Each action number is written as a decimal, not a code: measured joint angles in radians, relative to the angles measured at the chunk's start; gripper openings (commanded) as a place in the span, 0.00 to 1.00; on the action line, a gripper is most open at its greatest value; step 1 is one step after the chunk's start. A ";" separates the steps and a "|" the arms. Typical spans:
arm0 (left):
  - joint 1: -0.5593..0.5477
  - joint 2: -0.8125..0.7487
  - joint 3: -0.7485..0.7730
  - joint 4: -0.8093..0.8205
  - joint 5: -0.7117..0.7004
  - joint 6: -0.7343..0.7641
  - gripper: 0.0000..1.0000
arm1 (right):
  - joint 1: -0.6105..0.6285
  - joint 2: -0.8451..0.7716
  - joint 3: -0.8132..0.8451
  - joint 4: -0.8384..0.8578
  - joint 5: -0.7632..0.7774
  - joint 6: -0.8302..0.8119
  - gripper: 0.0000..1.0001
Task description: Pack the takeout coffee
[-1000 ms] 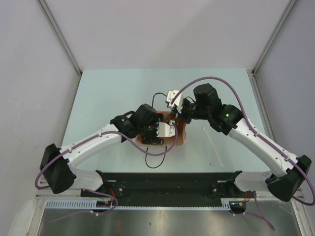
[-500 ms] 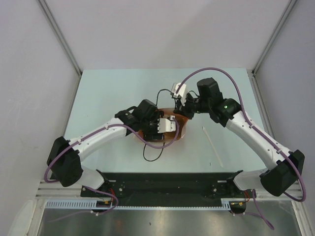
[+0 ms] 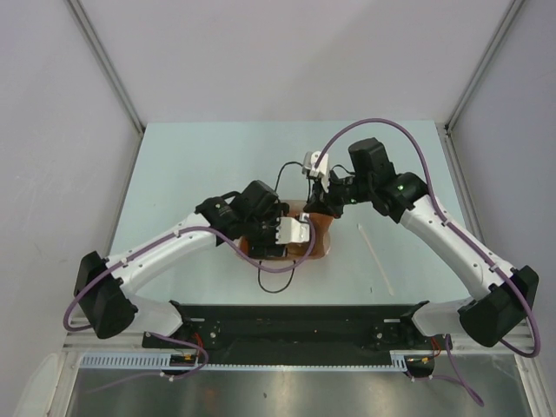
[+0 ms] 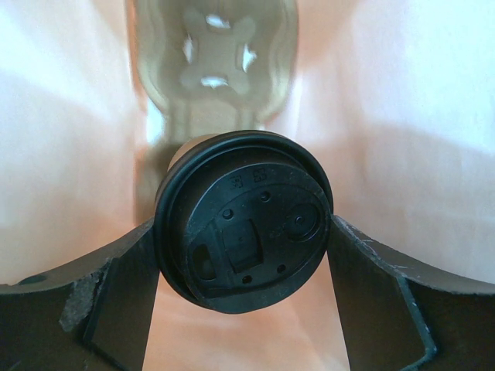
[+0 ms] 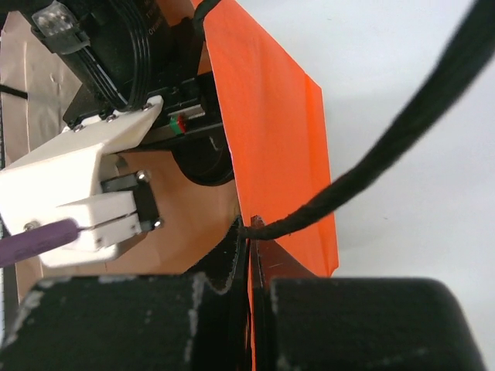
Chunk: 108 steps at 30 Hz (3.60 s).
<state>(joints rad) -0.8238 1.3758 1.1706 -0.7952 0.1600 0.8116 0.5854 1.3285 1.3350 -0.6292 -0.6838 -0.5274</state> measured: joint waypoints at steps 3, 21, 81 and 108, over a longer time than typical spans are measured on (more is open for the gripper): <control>-0.030 -0.026 -0.023 0.005 -0.012 -0.021 0.20 | 0.020 -0.001 0.003 -0.023 -0.014 -0.005 0.00; -0.044 -0.081 -0.194 0.185 -0.035 -0.079 0.20 | 0.076 0.014 0.014 -0.055 0.041 -0.068 0.00; 0.144 0.188 -0.060 0.233 0.308 -0.119 0.26 | -0.072 0.159 0.068 -0.026 -0.063 -0.162 0.00; 0.096 0.143 -0.004 0.127 0.077 -0.219 0.99 | -0.091 0.188 0.109 -0.059 -0.089 -0.175 0.00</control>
<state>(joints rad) -0.7277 1.5185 1.1664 -0.6685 0.2371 0.5926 0.4946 1.5162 1.4437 -0.6880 -0.7731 -0.7025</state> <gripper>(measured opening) 0.994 0.012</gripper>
